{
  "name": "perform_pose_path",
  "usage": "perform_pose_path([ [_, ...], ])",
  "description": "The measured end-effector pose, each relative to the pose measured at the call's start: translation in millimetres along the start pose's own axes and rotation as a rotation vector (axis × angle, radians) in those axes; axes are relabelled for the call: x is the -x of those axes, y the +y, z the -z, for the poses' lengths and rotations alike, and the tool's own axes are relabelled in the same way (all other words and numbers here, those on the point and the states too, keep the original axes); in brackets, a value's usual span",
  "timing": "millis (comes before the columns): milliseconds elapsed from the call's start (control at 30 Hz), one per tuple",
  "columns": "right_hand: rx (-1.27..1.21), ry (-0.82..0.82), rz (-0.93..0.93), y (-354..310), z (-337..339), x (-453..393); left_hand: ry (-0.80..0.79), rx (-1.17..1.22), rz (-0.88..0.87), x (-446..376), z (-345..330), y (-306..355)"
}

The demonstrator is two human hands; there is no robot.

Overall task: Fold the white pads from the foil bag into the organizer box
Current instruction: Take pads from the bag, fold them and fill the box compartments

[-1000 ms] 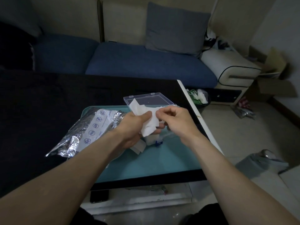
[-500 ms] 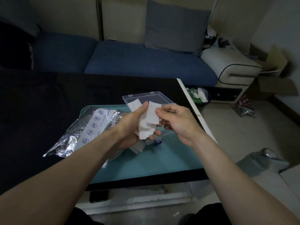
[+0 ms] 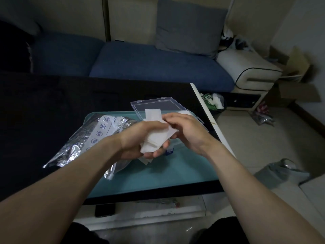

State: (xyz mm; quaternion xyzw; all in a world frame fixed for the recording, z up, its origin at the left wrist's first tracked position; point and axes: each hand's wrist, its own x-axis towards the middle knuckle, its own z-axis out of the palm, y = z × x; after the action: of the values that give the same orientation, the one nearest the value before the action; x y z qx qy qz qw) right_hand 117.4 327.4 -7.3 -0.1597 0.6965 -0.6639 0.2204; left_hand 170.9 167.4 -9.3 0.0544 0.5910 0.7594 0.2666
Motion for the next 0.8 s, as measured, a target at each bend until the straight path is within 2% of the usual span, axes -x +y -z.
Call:
perform_pose_path([
  [67,-0.121,-0.087,-0.007,0.0,2.5,0.8,-0.047,-0.033,0.060,1.6,0.9,-1.0],
  [133,-0.028,-0.075,0.030,-0.6,2.9,1.4,-0.089,-0.088,0.110,3.4,-2.2,-1.4],
  [200,0.098,0.107,0.130,0.1,-0.2,-0.2,-0.087,-0.127,0.126,3.8,-5.6,-1.4],
  [233,0.088,0.268,0.168,0.3,-0.9,-2.4,-0.070,-0.136,0.130,3.4,-5.4,-1.7],
  [300,-0.103,0.601,0.154,-3.7,-0.9,-3.9,-0.005,-0.150,0.130,2.5,-4.7,-2.7],
  [333,-0.225,0.667,0.116,-5.9,0.6,-3.3,0.052,-0.144,0.122,1.1,-4.1,-3.5],
  [400,-0.327,0.560,0.019,-9.2,2.0,0.9,0.201,-0.073,0.074,-1.6,-3.2,-4.9],
  [500,-0.105,0.342,-0.051,-5.4,-5.0,7.3,0.286,0.057,-0.009,-4.0,-4.1,-3.6],
  [600,0.093,0.319,-0.039,0.9,-17.9,9.2,0.218,0.153,-0.026,-5.1,-5.2,-1.5],
  [667,0.192,0.350,0.033,5.7,-24.1,7.3,0.174,0.182,-0.021,-5.7,-5.7,-0.7],
  [733,0.286,0.418,0.105,10.5,-25.3,2.8,0.217,0.143,-0.048,-5.5,-7.1,-0.7],
  [800,0.317,0.424,0.078,10.1,-22.3,0.6,0.307,0.103,-0.077,-5.1,-5.7,-0.7],
])
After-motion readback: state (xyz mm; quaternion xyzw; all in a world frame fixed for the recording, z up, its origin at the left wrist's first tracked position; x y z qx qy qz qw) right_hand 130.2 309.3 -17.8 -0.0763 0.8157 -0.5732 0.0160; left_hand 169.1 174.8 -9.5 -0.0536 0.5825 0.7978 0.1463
